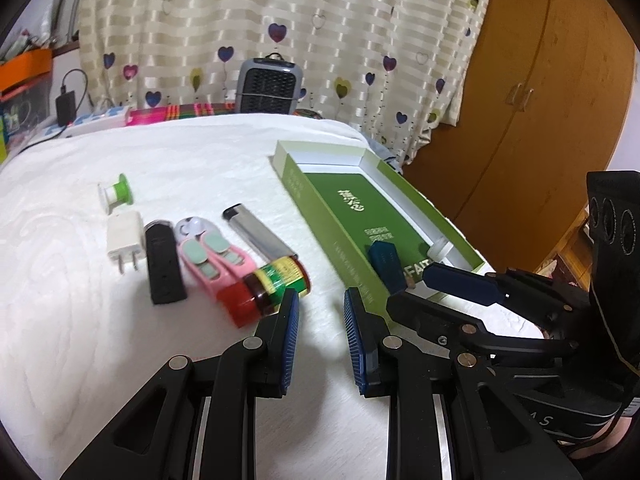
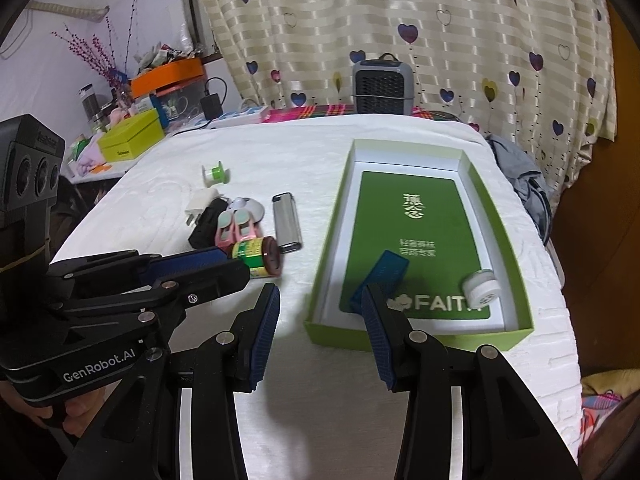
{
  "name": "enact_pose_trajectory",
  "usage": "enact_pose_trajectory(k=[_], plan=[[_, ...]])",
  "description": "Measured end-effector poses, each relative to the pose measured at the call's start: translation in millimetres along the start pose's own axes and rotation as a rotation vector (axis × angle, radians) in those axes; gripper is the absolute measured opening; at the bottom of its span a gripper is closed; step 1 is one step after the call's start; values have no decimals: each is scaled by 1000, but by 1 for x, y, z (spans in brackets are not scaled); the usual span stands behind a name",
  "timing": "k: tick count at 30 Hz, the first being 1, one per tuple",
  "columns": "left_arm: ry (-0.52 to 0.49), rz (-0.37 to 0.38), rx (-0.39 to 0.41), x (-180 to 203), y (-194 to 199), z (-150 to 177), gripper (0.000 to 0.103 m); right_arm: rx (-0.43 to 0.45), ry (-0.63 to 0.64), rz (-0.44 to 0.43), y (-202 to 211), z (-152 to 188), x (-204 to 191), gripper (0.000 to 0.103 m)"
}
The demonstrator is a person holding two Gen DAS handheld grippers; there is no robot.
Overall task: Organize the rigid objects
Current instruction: 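Grasp the black power bank with the left tool while the right tool moves toward the red-capped jar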
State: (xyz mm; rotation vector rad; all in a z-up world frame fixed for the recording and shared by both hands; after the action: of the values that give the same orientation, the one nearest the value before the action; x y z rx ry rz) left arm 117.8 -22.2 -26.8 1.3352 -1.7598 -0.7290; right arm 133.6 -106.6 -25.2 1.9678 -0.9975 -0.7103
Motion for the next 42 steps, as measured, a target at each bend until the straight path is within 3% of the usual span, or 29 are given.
enact_pose_trajectory(k=[27,42], plan=[[57,-24,6,-27,12,13,22,-21,58,-35,-8,0,-31,44],[147,-94,33,-72,23,9,22,-25,90,-52,-13,-6,-44,44]])
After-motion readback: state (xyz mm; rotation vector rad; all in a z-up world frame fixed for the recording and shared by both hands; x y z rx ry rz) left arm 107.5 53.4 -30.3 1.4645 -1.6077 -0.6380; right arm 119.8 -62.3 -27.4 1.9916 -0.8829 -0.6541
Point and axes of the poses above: each gripper's, at about its wrist camera, not at the fingertips, and y roughly against the way its jaws point, x to its right, z to its underside, the point moved 10 cm from there along -y, roughly the way its jaws point, and after that the axes turned 15 degrees about -x, right-handed, at the moved point
